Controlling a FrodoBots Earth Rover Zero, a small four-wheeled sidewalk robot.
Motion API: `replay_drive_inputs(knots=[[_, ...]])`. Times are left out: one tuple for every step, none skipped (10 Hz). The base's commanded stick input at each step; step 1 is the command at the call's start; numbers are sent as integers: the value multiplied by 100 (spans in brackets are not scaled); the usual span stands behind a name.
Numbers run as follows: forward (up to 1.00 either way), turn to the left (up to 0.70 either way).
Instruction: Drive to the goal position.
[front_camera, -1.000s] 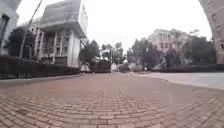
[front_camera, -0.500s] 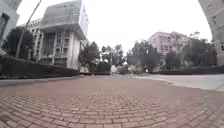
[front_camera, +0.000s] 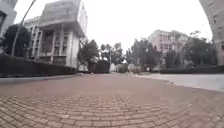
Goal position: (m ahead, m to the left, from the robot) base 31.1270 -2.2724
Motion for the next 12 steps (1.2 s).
replay_drive_inputs(knots=[[70, 0], [70, 0], [70, 0], [70, 0], [70, 0], [70, 0], [70, 0], [70, 0], [70, 0], [70, 0], [70, 0], [70, 0]])
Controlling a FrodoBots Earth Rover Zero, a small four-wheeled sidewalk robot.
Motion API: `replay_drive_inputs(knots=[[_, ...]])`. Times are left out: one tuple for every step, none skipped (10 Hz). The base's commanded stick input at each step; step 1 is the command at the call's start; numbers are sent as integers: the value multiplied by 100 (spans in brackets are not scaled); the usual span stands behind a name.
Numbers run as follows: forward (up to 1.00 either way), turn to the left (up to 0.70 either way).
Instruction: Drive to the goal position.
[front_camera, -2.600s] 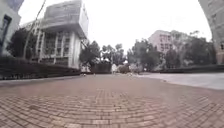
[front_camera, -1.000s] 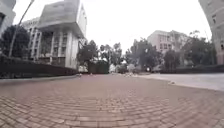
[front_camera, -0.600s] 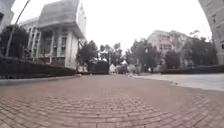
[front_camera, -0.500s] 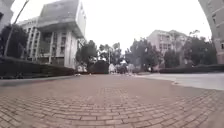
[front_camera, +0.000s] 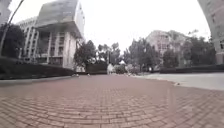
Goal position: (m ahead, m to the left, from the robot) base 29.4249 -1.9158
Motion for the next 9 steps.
replay_drive_inputs(knots=[[70, 0], [70, 0], [70, 0], [70, 0], [70, 0], [70, 0], [70, 0], [70, 0], [70, 0]])
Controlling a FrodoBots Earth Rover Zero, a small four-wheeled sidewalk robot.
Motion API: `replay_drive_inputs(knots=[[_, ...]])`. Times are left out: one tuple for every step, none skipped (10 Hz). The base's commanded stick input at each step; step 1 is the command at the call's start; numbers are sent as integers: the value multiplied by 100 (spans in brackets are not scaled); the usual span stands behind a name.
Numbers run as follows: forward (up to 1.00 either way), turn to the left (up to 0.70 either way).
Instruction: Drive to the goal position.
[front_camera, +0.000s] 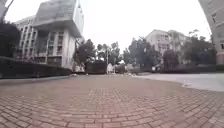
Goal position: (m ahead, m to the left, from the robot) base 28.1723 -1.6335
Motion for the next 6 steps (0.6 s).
replay_drive_inputs(knots=[[70, 3], [70, 11], [70, 14], [70, 14], [70, 14], [70, 14]])
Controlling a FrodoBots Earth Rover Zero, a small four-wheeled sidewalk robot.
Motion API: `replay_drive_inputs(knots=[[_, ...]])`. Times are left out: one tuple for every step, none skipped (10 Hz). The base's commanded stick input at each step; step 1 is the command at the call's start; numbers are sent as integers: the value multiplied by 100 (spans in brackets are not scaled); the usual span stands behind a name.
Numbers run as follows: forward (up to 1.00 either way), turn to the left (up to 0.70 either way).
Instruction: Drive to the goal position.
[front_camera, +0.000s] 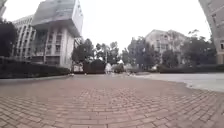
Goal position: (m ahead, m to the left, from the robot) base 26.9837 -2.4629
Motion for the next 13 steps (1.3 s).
replay_drive_inputs(knots=[[70, 14], [70, 14], [70, 14], [70, 14], [70, 14], [70, 14], [70, 14], [70, 7], [70, 0], [70, 0], [70, 0], [70, 0], [70, 0]])
